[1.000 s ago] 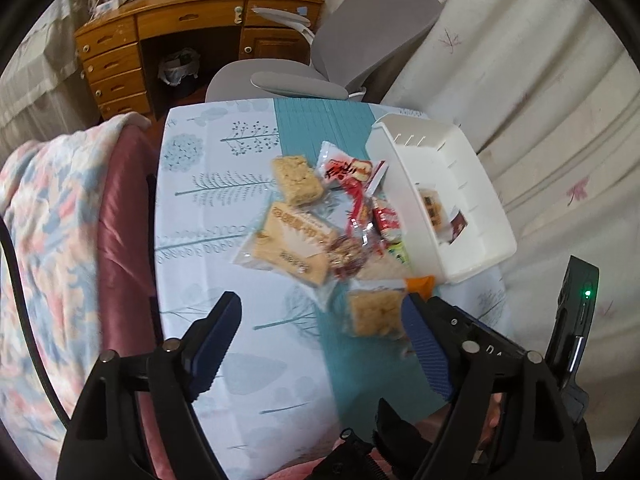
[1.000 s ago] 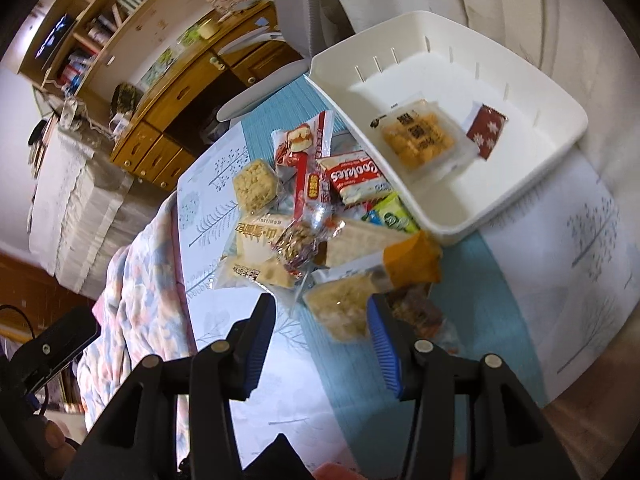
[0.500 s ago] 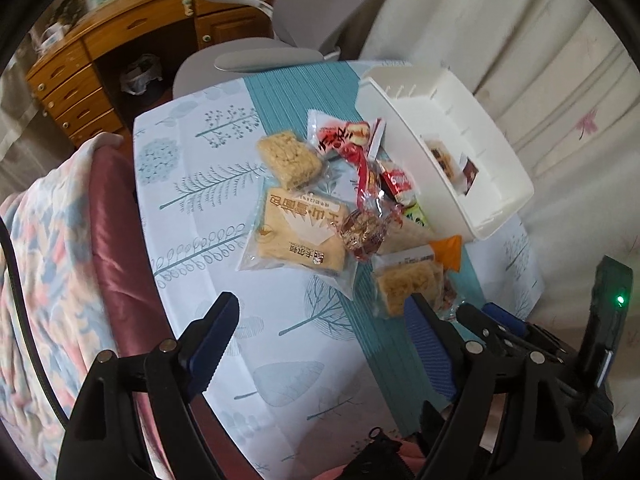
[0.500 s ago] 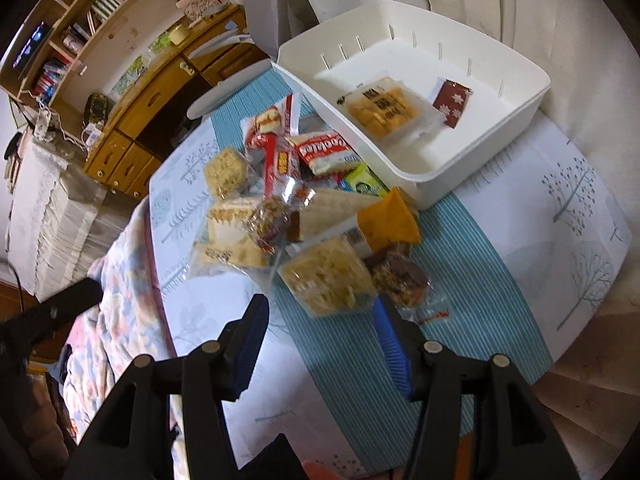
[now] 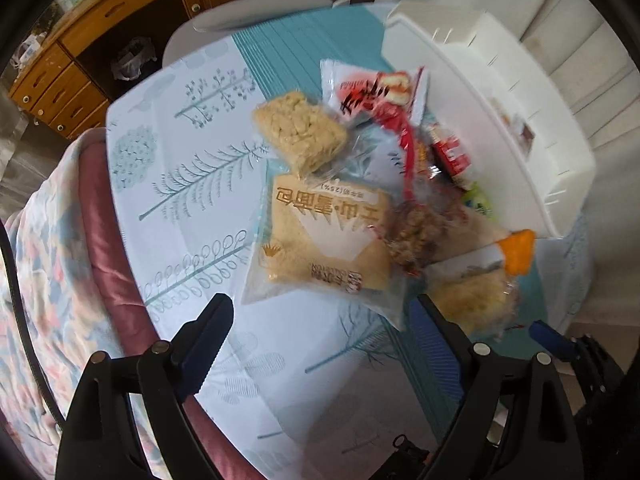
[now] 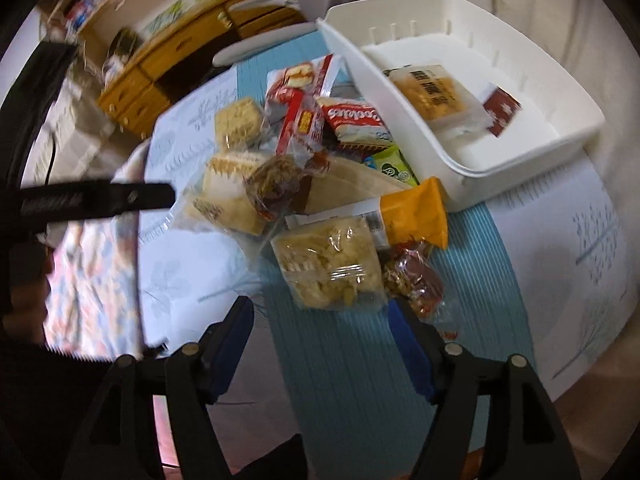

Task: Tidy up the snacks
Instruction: 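Grasp the large printed cracker bag with the left tool while the right tool grasps the clear rice-cracker bag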

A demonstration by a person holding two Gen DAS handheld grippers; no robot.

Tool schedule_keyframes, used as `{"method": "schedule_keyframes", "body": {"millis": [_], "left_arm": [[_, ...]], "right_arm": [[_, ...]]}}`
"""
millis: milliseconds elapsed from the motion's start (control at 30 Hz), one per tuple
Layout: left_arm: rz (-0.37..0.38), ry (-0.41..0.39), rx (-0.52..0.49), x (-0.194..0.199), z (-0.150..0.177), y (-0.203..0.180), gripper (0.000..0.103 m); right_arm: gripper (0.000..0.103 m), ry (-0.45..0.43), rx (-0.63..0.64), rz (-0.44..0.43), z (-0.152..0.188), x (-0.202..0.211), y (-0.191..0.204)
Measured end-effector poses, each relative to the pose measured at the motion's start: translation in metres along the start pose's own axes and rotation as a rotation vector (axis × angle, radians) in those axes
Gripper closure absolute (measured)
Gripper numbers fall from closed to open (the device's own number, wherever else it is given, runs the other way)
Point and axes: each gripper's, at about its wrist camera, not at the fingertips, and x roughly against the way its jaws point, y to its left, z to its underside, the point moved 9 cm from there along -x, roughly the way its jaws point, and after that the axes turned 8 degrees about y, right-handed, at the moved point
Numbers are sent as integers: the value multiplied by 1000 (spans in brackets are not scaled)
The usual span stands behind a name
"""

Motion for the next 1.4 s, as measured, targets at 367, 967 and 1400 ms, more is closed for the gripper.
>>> {"method": "schedule_keyframes", "body": {"millis": [367, 967, 1400], "left_arm": [[-3, 141, 47, -68, -25, 8, 14], [151, 165, 200, -110, -60, 30, 6], [210, 156, 272, -112, -44, 34, 24]], "right_arm": [[27, 74, 56, 45, -4, -42, -8], [34, 112, 206, -29, -24, -63, 13], [49, 141, 186, -115, -29, -59, 6]]}}
